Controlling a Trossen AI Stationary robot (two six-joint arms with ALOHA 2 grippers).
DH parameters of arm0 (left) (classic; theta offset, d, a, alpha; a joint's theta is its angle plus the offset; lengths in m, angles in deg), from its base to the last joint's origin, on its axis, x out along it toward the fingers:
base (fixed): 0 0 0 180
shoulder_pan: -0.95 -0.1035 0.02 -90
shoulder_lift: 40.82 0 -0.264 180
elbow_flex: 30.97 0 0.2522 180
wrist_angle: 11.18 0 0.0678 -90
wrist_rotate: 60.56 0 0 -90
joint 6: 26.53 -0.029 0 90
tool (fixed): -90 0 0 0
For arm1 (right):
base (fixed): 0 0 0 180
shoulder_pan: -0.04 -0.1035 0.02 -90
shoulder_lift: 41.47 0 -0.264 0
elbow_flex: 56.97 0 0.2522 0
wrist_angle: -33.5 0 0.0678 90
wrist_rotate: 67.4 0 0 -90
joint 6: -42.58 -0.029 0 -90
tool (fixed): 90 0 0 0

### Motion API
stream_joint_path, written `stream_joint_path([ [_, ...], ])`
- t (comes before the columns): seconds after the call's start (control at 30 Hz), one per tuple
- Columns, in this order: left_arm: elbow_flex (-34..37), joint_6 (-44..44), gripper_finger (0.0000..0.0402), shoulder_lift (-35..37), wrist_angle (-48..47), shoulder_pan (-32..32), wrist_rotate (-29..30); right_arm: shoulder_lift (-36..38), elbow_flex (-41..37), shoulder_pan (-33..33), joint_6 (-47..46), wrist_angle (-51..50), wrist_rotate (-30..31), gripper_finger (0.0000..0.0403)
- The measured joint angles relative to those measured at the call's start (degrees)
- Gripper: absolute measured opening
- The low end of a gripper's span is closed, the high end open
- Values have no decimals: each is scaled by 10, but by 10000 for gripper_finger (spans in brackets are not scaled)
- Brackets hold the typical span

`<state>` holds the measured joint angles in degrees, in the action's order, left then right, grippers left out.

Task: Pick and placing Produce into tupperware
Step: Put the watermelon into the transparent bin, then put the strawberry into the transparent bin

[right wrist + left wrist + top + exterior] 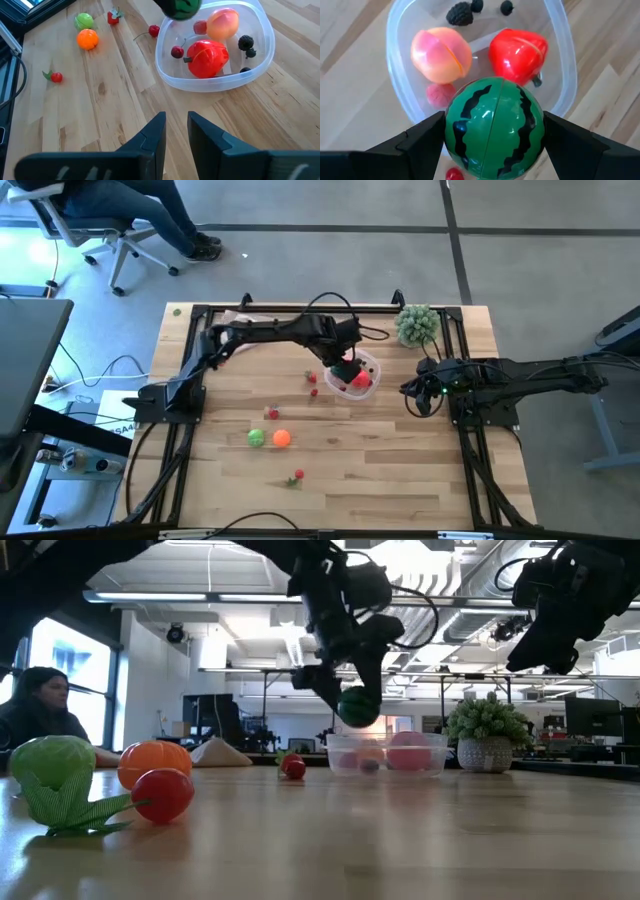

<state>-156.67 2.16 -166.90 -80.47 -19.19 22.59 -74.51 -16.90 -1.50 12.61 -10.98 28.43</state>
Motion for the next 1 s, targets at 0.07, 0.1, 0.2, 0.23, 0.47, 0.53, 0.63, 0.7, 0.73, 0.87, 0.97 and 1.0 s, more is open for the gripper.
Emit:
stream_joint_path([
  [0.07,0,0,294,-7,7,1,-5,0,0,0,0,0,0,71],
  [0.1,0,-2,294,-11,7,1,-6,0,0,0,0,0,0,71],
  [0.2,0,-4,294,-27,13,1,-7,0,0,0,0,0,0,71],
  [0.23,0,-4,294,-32,14,1,-10,0,0,0,0,0,0,71],
  [0.47,0,-3,294,-42,17,4,-26,0,0,0,0,0,0,71],
  [0.53,0,-2,294,-42,19,3,-25,0,0,0,0,0,0,71],
  [0.63,0,-2,301,-42,18,3,-23,0,0,0,0,0,0,71],
  [0.7,0,-2,313,-42,18,3,-24,0,0,0,0,0,0,71],
  [0.73,0,-2,320,-42,17,3,-24,0,0,0,0,0,0,71],
  [0.87,0,-4,342,-42,18,3,-23,0,0,0,0,0,0,71],
  [0.97,0,-4,344,-42,19,3,-23,0,0,0,0,0,0,71],
  [1.0,0,-4,342,-42,19,3,-24,0,0,0,0,0,0,71],
])
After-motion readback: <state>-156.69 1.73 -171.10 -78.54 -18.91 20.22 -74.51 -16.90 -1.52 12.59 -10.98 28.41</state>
